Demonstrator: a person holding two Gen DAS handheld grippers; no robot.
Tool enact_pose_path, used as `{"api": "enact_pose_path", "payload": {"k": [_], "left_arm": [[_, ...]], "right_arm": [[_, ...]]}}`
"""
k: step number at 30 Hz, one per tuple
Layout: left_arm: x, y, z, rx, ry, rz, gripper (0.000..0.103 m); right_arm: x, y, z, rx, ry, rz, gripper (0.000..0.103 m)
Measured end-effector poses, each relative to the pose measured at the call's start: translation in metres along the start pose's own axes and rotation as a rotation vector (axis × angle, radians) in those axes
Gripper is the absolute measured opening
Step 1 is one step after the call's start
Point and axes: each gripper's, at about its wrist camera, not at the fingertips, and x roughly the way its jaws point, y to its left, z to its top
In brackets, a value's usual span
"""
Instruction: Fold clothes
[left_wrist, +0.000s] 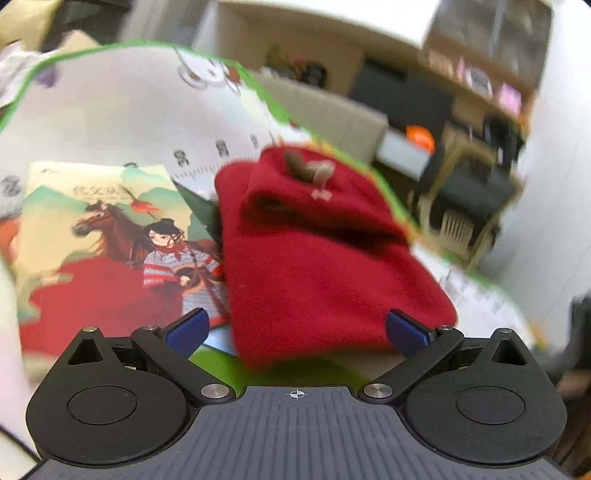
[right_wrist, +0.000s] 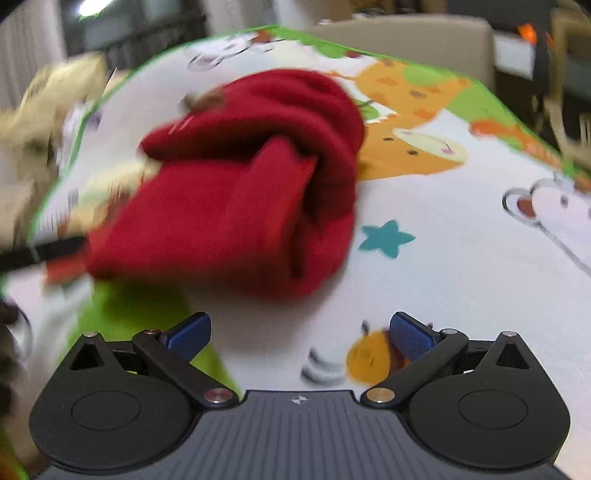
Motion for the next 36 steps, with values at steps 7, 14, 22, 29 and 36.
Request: {"api": "enact_pose_path", "payload": {"k": [7, 14, 22, 29, 36], "left_arm": [[-0.051, -0.033, -0.014, -0.09, -0.175, 0.026, 0.103], [-0.092, -0.054, -0.02, -0.134, -0.214, 0.034, 0.103], [-0.097, -0.086, -0.033, -0.122, -0.256, 0.105, 0.103], [-0.076, -0.102, -0.038, -0.087, -0.146, 0.111, 0.103], [-0.065, -0.106, -0.037, -0.013, -0.101, 0.11, 0.103]], "right_arm": [[0.001, 0.006, -0.008, -0.013, -0.025, -0.042, 0.103], [0.002, 0.007, -0.008, -0.022, -0.023, -0.048, 0.103], [0.001, 0.006, -0.008, -0.025, -0.023, -0.048, 0.103], [0.001, 0.006, -0.008, -0.025, -0.022, -0.047, 0.103], [0.001, 0.006, -0.008, -0.025, -0.022, -0.047, 0.103]]}}
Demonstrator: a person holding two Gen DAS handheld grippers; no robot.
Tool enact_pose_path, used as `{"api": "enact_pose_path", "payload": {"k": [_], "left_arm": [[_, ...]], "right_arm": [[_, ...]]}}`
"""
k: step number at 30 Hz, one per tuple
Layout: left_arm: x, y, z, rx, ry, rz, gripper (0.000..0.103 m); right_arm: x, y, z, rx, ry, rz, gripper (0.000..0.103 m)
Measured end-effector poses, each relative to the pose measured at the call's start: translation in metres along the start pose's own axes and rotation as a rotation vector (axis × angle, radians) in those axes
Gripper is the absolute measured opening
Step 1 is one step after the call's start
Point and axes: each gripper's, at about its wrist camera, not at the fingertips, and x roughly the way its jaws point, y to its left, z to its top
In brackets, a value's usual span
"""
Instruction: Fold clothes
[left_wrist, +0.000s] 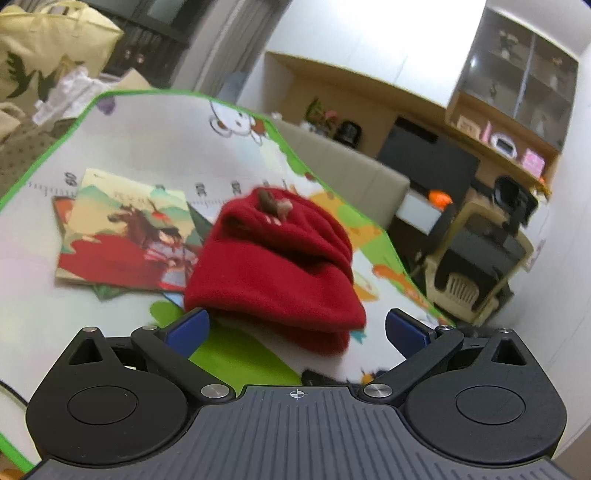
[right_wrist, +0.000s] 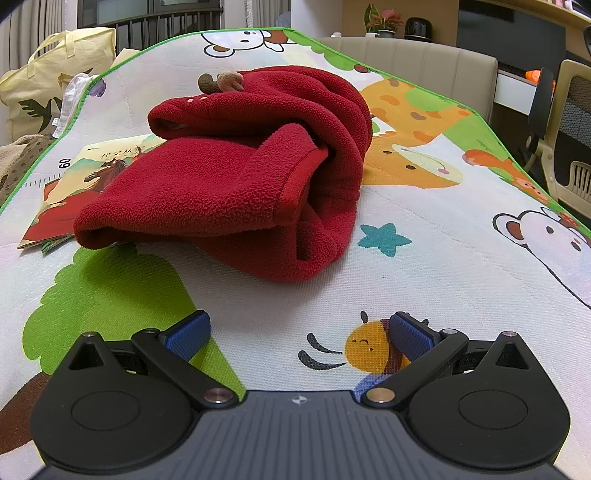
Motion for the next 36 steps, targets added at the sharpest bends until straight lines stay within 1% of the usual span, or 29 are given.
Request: {"api": "enact_pose_path", "payload": {"k": [1, 2, 3, 4, 7, 10, 13, 15, 18, 24, 26, 28, 33, 36], "left_arm": [[0.002, -0.007, -0.003, 0.059, 0.013, -0.002, 0.103], [0.002, -0.013, -0.004, 0.117, 0.009, 0.003, 0.103], [0.001, -0.015, -0.005, 0.157, 0.002, 0.001, 0.103], [0.002, -0.016, -0.005, 0.174, 0.005, -0.01, 0.103], [0.006, -0.008, 0.003, 0.125, 0.034, -0.039, 0.103], [0.009, -0.005, 0.001, 0.092, 0.067, -0.051, 0.103], [0.009, -0.013, -0.007, 0.143, 0.083, -0.021, 0.103], [0.009, -0.013, -0.011, 0.154, 0.1, -0.013, 0.103], [0.011, -0.01, -0.014, 0.131, 0.123, -0.011, 0.103], [0.008, -0.013, -0.015, 0.144, 0.107, -0.011, 0.103], [0.009, -0.012, -0.014, 0.147, 0.121, -0.016, 0.103], [0.012, -0.009, -0.012, 0.147, 0.153, -0.035, 0.103], [0.014, -0.002, -0.015, 0.184, 0.183, -0.033, 0.103], [0.01, -0.002, -0.017, 0.22, 0.17, -0.021, 0.103]], "right_arm": [[0.0, 0.0, 0.0, 0.0, 0.0, 0.0, 0.103], [0.0, 0.0, 0.0, 0.0, 0.0, 0.0, 0.103], [0.0, 0.0, 0.0, 0.0, 0.0, 0.0, 0.103], [0.0, 0.0, 0.0, 0.0, 0.0, -0.001, 0.103], [0.0, 0.0, 0.0, 0.0, 0.0, 0.0, 0.103], [0.0, 0.0, 0.0, 0.0, 0.0, 0.0, 0.103], [0.0, 0.0, 0.0, 0.0, 0.0, 0.0, 0.103], [0.0, 0.0, 0.0, 0.0, 0.0, 0.0, 0.103], [0.0, 0.0, 0.0, 0.001, 0.0, -0.001, 0.103], [0.0, 0.0, 0.0, 0.001, 0.0, 0.0, 0.103], [0.0, 0.0, 0.0, 0.001, 0.0, 0.0, 0.103], [0.0, 0.0, 0.0, 0.001, 0.0, -0.001, 0.103], [0.0, 0.0, 0.0, 0.001, 0.0, 0.0, 0.103], [0.0, 0.0, 0.0, 0.0, 0.0, -0.001, 0.103]]}}
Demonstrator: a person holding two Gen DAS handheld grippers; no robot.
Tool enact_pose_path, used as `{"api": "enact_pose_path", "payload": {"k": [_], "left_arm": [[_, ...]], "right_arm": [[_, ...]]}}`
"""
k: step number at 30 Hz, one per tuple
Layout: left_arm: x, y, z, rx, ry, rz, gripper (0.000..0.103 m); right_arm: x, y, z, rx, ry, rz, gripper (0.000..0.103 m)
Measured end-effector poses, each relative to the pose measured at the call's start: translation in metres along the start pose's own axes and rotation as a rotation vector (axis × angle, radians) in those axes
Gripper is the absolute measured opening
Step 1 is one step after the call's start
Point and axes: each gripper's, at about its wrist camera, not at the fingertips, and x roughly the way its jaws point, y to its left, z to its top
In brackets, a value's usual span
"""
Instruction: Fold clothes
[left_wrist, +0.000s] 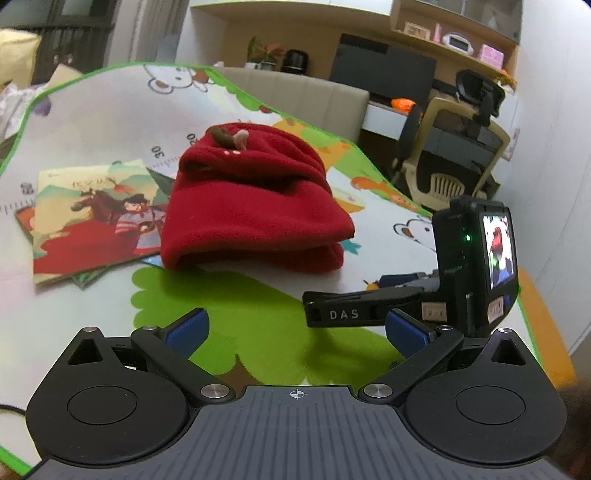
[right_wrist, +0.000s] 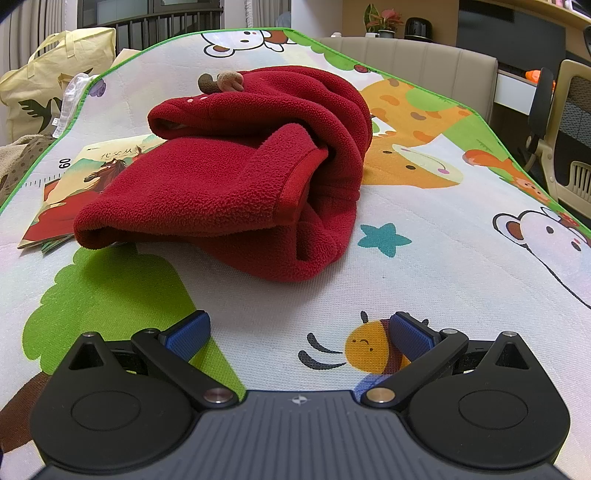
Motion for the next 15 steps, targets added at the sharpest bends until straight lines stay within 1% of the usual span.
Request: {"api": "enact_pose_path", "payload": {"k": [2, 6, 10, 15], "left_arm": [[-0.002, -0.001, -0.001, 0.016, -0.011, 0.031, 0.103], [0.002, 0.005, -0.001, 0.01, 0.029, 0.084, 0.103], [0.006, 0.012, -0.002, -0.014, 0.064, 0.08, 0.103], [0.007, 0.013, -0.003, -0.011, 0.065, 0.074, 0.103]], "right_arm": [[0.0, 0.0, 0.0, 0.0, 0.0, 0.0, 0.103], [0.0, 0.0, 0.0, -0.001, 0.0, -0.001, 0.103], [0.0, 0.0, -0.001, 0.0, 0.0, -0.001, 0.103], [-0.001, 0.0, -0.001, 0.001, -0.001, 0.0, 0.103]]}}
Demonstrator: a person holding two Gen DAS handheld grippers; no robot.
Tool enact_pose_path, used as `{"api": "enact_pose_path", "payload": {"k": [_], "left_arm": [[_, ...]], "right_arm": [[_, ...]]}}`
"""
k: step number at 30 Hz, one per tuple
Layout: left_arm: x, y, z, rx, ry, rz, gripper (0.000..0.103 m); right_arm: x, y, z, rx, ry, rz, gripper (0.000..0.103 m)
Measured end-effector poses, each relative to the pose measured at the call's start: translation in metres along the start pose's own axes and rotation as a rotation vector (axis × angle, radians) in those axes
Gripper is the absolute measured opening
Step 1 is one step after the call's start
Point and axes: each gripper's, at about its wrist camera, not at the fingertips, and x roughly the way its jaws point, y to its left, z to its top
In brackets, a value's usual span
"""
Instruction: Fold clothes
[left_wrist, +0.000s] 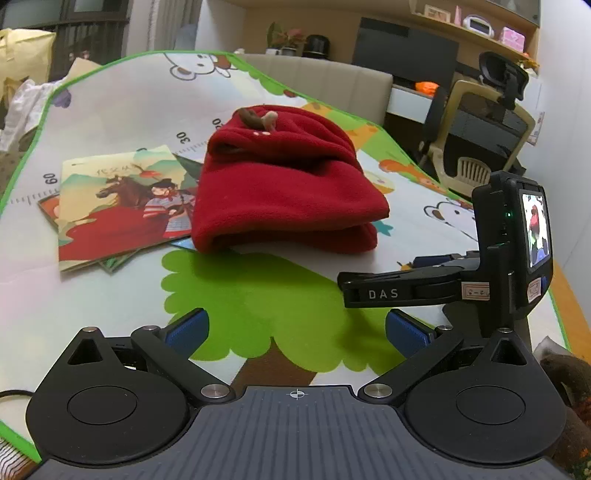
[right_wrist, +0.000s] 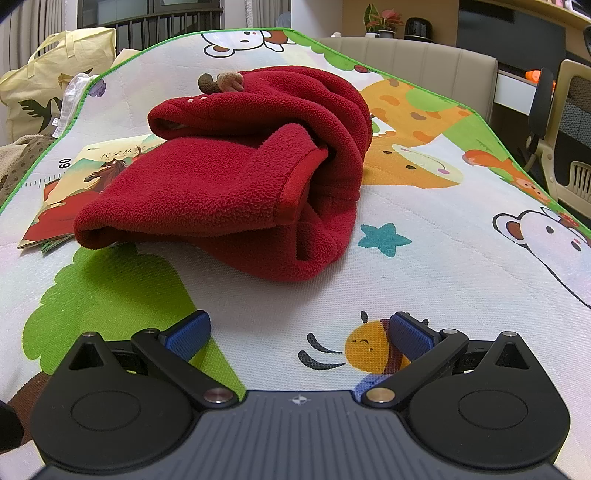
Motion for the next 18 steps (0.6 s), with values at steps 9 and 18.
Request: {"api": "enact_pose_path", "payload": {"k": [9, 18], "left_arm": [[0.0014, -0.0001, -0.0003, 0.002, 0.0, 0.004, 0.103], [0.0027, 0.0057, 0.0023, 0.047, -0.046, 0.065, 0.103]], "right_arm": [[-0.0001, -0.0001, -0.0001, 0.0, 0.0, 0.0, 0.103], [-0.0001, -0.0001, -0.0002, 0.0, 0.0, 0.0, 0.103]]}}
